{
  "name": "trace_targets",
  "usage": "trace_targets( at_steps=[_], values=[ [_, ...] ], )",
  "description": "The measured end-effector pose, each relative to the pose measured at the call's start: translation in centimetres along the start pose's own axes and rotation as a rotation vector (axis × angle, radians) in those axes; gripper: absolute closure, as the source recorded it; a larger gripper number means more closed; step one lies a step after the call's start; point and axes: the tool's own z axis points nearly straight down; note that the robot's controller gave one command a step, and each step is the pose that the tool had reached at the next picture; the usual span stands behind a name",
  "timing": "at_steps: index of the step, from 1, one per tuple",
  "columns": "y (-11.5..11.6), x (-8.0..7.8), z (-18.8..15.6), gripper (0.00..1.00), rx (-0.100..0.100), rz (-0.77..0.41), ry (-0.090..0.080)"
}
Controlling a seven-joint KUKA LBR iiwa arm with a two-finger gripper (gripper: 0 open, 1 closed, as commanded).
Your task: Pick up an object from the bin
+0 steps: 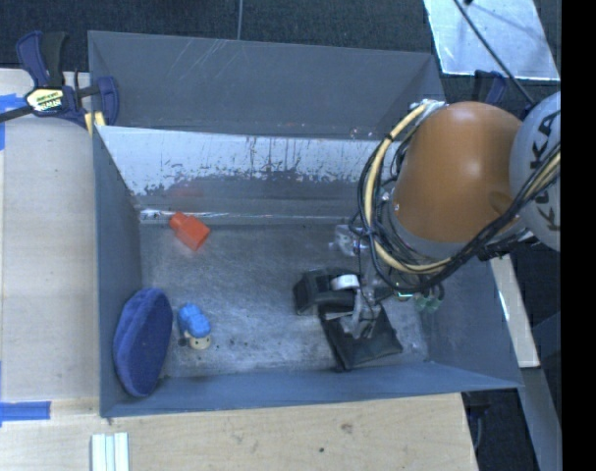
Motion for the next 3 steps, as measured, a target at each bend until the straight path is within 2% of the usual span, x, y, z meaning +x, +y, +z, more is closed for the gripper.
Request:
trace_targets(
  at_steps=[1, 2, 3],
  values=[
    [-2.8, -2.4, 11.6, 0.00, 0.001, -0.013, -0.002],
    [-5.3, -5.3, 13.9, 0.00, 0.000, -0.475, -0.002],
    [-5.3, -5.4, 13.8, 1.00, 0.000, -0.473, -0.005]
  ],
)
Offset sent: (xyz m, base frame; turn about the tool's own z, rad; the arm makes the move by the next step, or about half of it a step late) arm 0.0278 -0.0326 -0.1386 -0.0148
